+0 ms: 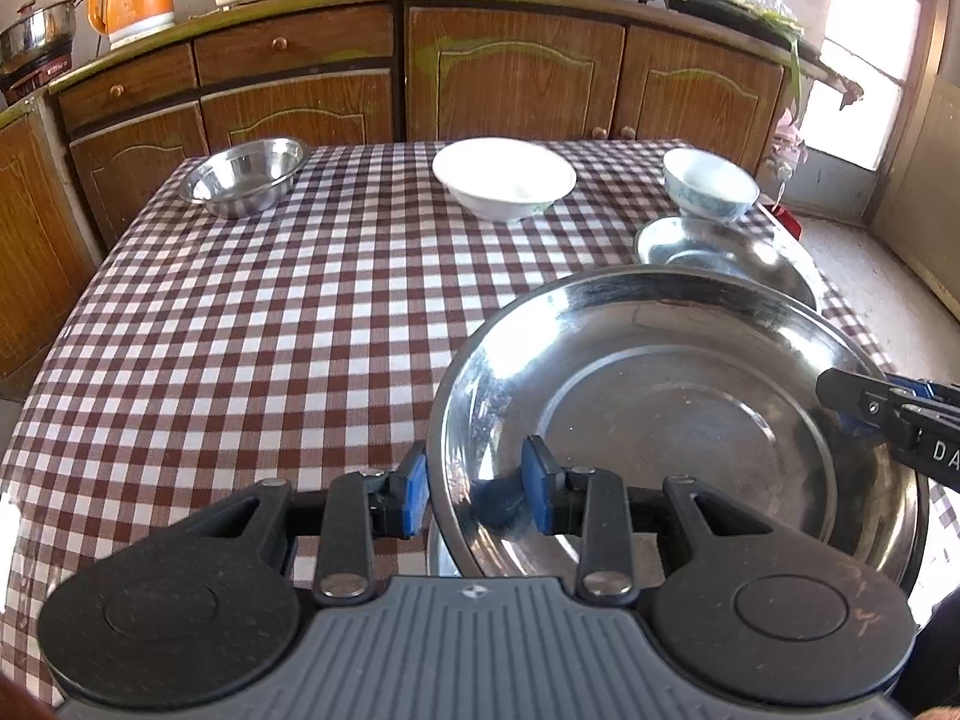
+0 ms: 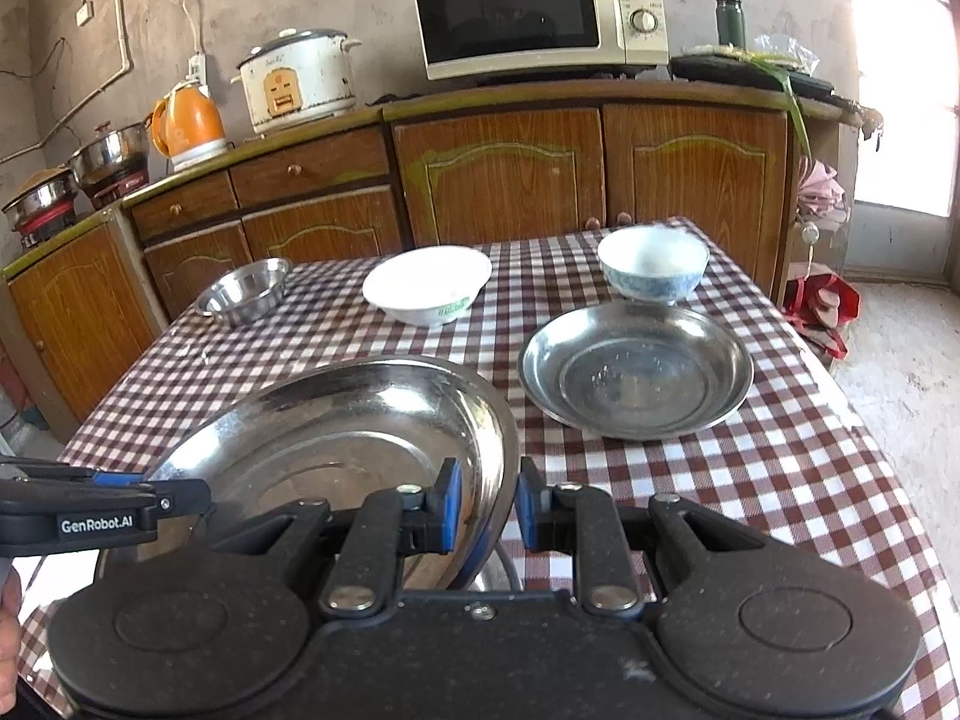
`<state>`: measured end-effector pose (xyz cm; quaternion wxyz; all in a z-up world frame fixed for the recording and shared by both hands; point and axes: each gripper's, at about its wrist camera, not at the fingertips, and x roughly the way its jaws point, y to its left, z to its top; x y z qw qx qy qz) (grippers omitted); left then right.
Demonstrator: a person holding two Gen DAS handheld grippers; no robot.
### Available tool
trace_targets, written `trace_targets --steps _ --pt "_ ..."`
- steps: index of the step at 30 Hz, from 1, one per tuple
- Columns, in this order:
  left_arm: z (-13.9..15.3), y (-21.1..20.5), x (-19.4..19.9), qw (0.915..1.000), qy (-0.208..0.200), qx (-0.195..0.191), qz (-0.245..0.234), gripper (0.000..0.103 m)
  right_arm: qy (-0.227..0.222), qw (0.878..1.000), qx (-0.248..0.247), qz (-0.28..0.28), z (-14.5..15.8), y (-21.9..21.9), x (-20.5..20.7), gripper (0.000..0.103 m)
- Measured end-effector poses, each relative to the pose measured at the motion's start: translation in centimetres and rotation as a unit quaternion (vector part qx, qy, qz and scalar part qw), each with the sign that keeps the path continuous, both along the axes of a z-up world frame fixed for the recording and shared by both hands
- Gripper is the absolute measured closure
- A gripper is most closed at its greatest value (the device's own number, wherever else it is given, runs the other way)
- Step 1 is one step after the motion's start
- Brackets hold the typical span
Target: Organize plates and bowls
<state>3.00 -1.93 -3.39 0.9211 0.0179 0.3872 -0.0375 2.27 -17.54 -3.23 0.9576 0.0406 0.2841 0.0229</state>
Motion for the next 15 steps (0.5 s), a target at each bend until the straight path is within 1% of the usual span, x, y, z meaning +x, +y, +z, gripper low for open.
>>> trace_targets --steps 9,15 --pt "-1.9 0.4 -0.1 0.9997 0.018 0.015 0.003 0.068 0.031 0.999 -0.007 0.008 -2.3 0.7 0.2 0.078" --pt "-2.7 0.3 -0.1 0.9994 0.029 0.021 0.0 0.068 0.049 0.999 -0.017 0.01 -3.6 0.8 0.2 0.078"
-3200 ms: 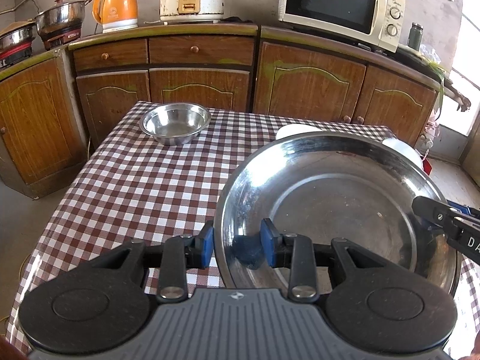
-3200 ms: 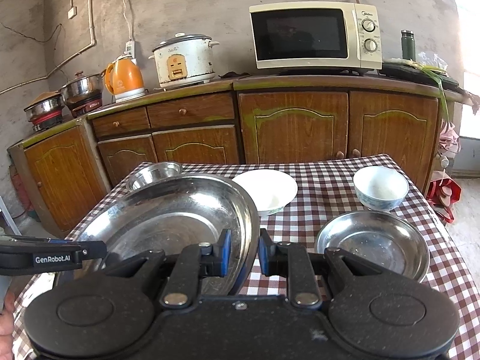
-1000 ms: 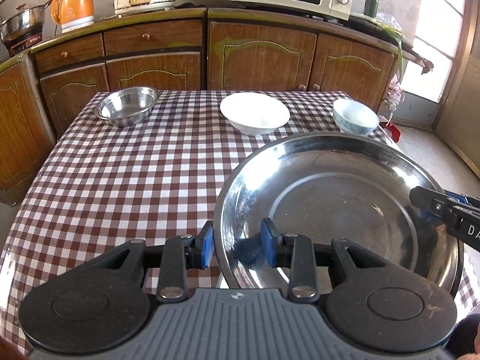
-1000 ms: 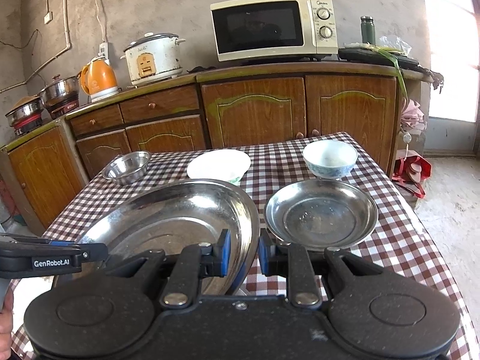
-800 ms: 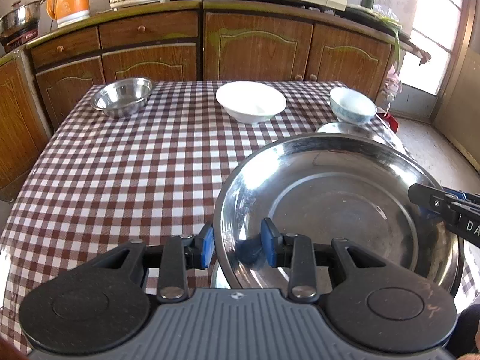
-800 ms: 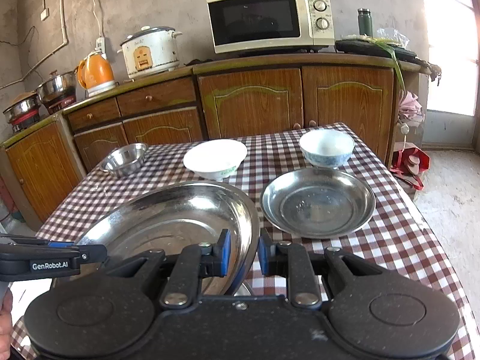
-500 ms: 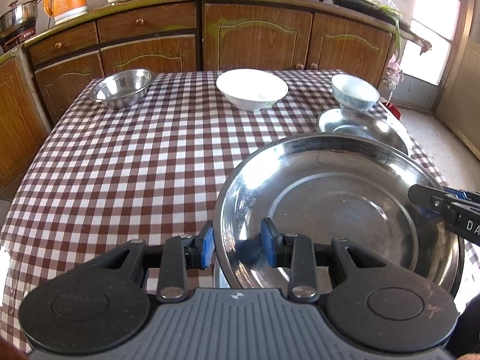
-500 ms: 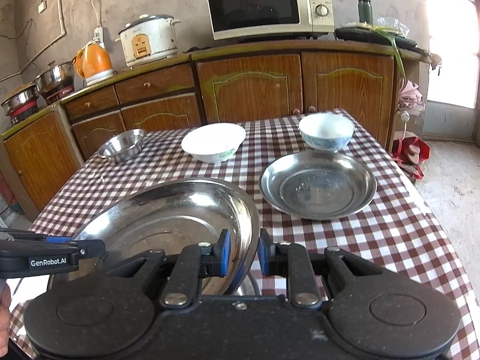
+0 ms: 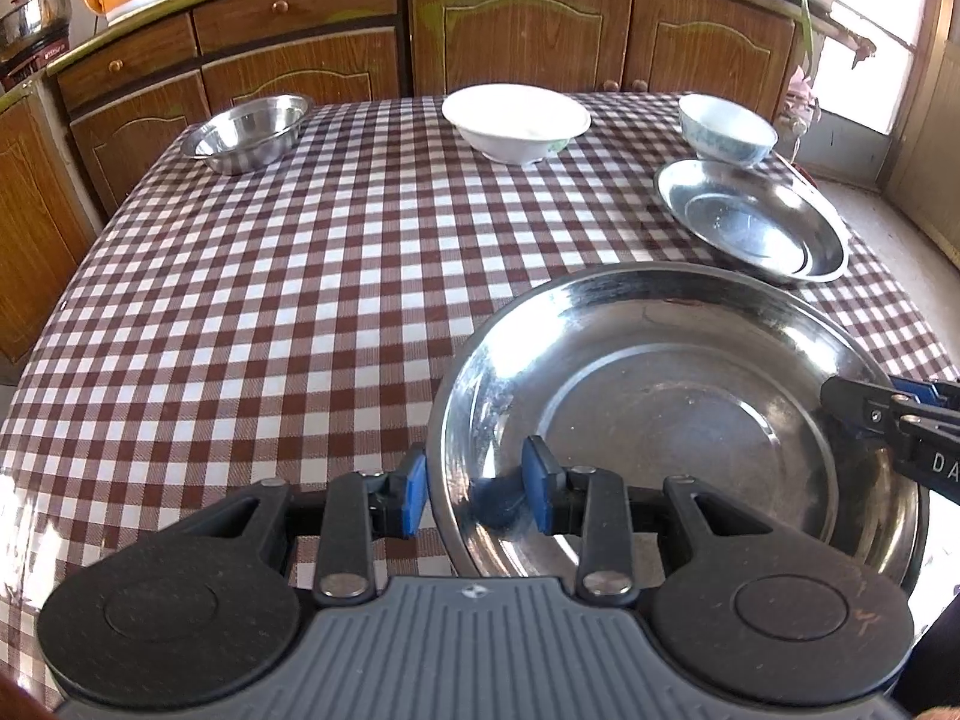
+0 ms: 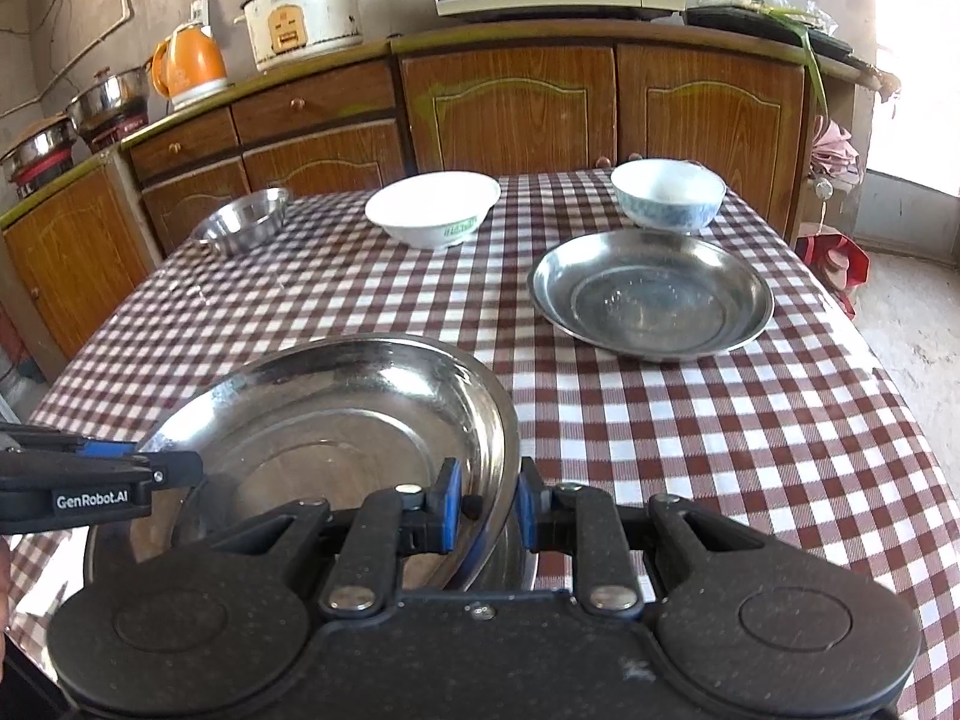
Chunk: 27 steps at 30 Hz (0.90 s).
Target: Organize plates and bowls
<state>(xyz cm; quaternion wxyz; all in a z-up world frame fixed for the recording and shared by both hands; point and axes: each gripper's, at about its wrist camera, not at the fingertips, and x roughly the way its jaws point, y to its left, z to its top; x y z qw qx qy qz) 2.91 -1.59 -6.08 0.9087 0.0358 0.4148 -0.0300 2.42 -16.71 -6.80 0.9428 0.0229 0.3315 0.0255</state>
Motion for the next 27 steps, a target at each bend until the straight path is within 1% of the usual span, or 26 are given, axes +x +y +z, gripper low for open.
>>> trace_targets --steps 11,27 --pt "-1.4 -0.2 0.0 0.9998 0.019 0.01 -0.004 0.067 0.021 1.0 -0.018 0.0 -1.5 0.3 0.2 0.078" --pt "-2.4 0.0 0.4 0.9995 0.029 0.009 -0.001 0.067 0.036 0.999 -0.02 -0.004 -2.5 0.2 0.5 0.078"
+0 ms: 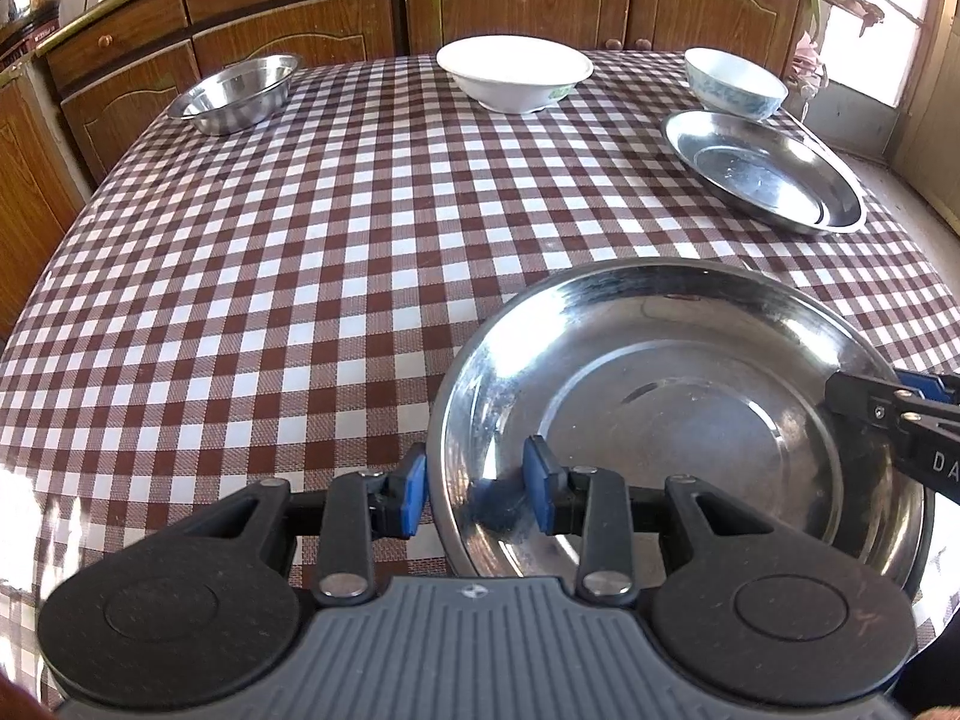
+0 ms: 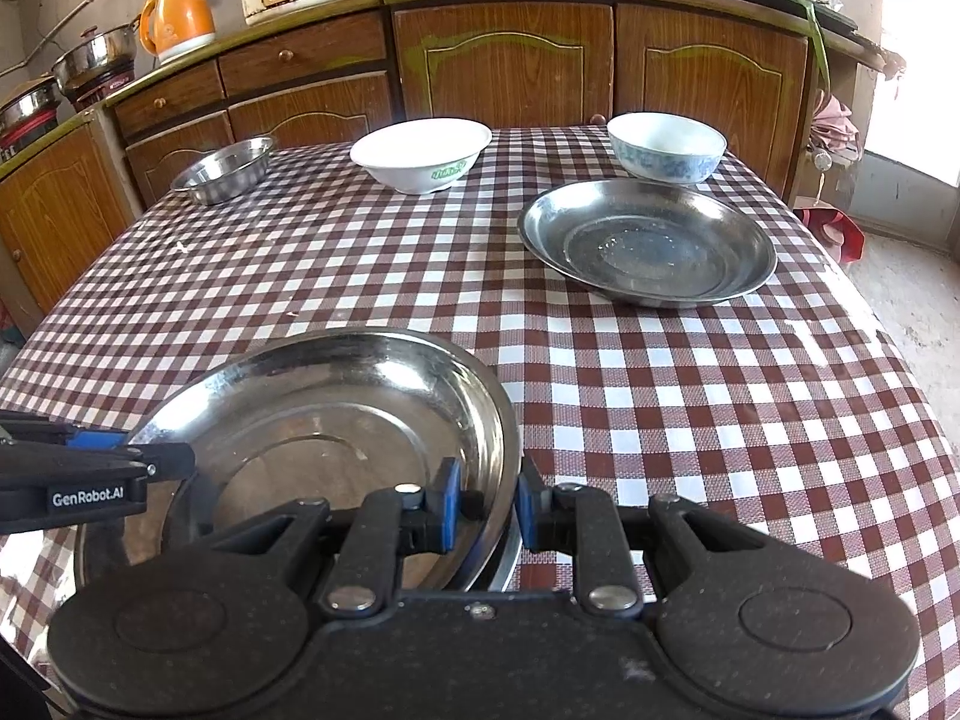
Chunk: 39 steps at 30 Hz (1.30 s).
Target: Organize plates and bowls
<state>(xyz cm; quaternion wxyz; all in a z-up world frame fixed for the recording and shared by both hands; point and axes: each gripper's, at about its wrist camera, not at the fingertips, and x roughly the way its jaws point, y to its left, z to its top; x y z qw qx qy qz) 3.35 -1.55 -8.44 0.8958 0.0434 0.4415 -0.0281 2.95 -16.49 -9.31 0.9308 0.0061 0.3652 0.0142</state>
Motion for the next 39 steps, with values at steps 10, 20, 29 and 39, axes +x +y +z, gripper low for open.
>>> trace_targets --steps 10,20,29,39 --pt "-0.5 -0.2 0.0 0.9999 0.01 0.009 -0.009 0.067 0.001 1.0 -0.008 0.007 -0.2 0.2 0.2 0.073" --pt "-0.2 0.2 -0.2 0.9999 0.008 -0.004 -0.008 0.063 -0.014 0.999 -0.032 0.015 0.5 0.3 -0.1 0.047" --pt "0.9 0.5 -0.4 0.9998 -0.002 -0.019 0.002 0.056 -0.04 0.999 -0.02 0.004 1.7 -0.5 -0.4 0.04" --pt "2.7 0.8 -0.5 0.9991 -0.016 -0.03 0.025 0.034 -0.054 0.998 -0.008 0.005 2.8 -0.4 -0.6 0.037"
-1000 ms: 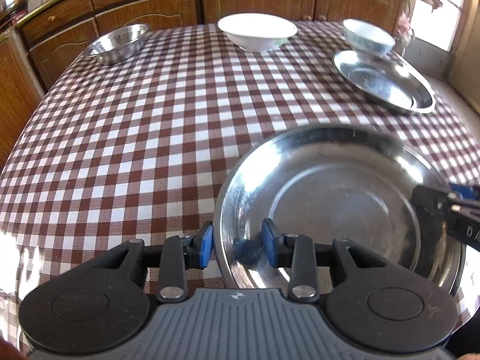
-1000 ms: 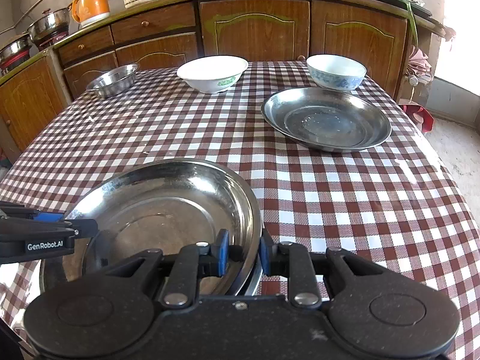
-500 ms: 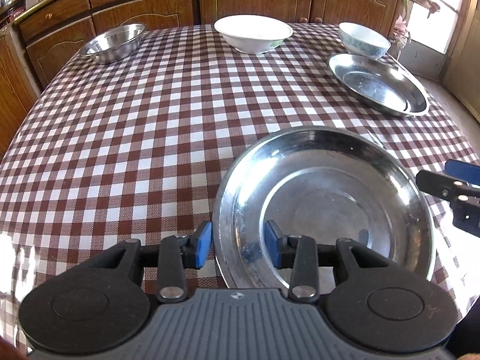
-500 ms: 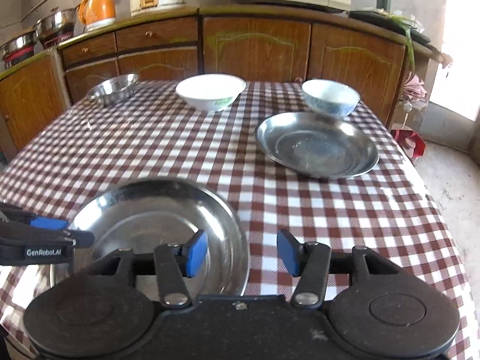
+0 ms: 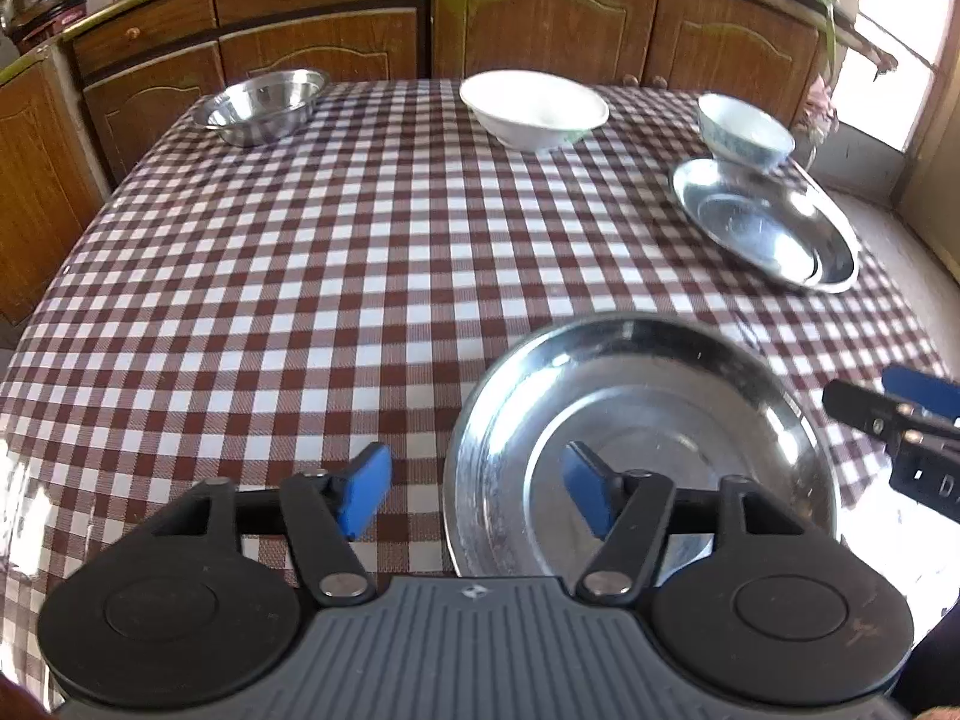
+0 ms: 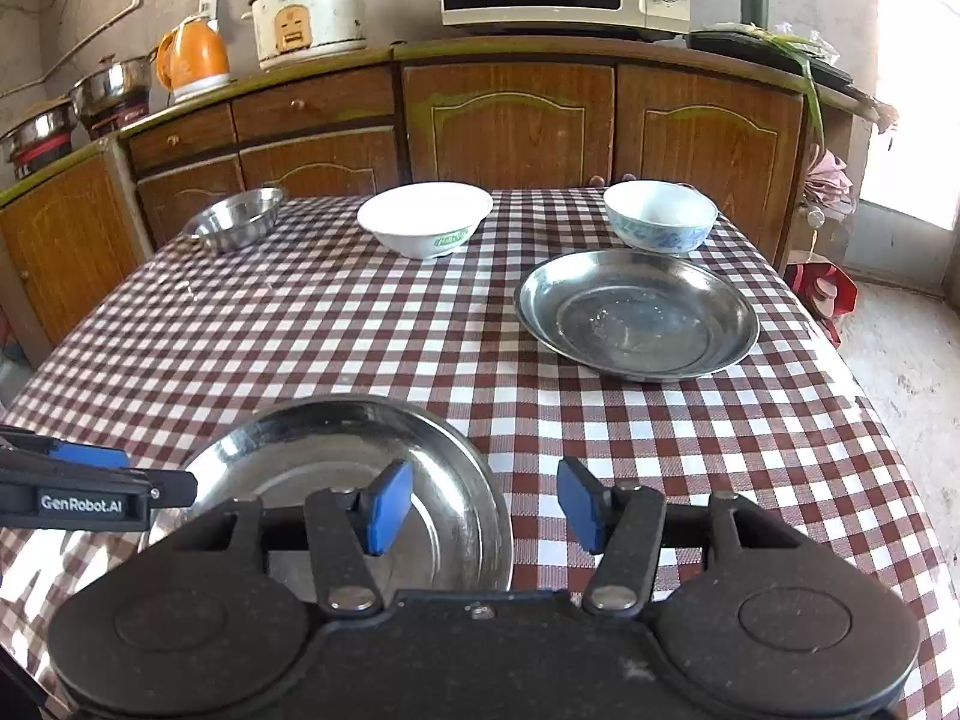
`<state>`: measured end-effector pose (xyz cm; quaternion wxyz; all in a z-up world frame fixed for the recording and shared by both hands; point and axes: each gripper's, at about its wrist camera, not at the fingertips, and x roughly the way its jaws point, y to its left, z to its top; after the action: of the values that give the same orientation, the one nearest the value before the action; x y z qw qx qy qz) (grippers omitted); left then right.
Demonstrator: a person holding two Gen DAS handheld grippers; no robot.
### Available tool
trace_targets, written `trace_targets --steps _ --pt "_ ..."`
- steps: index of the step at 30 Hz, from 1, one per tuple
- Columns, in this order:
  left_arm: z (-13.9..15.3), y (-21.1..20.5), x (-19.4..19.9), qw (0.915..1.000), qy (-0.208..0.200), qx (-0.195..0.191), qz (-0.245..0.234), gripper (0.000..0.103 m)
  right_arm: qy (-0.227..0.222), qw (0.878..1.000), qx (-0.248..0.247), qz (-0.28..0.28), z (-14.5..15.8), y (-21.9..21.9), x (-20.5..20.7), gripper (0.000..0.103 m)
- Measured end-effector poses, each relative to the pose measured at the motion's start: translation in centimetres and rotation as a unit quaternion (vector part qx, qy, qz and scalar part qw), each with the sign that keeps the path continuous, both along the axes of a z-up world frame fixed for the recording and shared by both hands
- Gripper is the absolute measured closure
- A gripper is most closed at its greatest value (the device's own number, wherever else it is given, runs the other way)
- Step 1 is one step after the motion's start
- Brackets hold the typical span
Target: Organize plates and bowls
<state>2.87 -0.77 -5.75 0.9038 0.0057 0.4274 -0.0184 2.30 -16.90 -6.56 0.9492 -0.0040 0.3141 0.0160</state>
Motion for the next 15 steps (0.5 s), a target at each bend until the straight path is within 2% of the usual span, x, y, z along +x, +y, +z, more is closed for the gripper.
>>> trace_targets --steps 7,15 --pt "2.4 -1.7 1.0 0.9998 -0.008 -0.007 -0.015 0.029 -0.004 1.0 0.015 -0.009 1.6 -0.6 -0.7 0.034" --pt "4.7 -6.1 2.6 0.9979 -0.027 -0.021 -0.055 0.027 -0.019 0.999 0.009 -0.042 4.4 -3.2 -2.4 0.032"
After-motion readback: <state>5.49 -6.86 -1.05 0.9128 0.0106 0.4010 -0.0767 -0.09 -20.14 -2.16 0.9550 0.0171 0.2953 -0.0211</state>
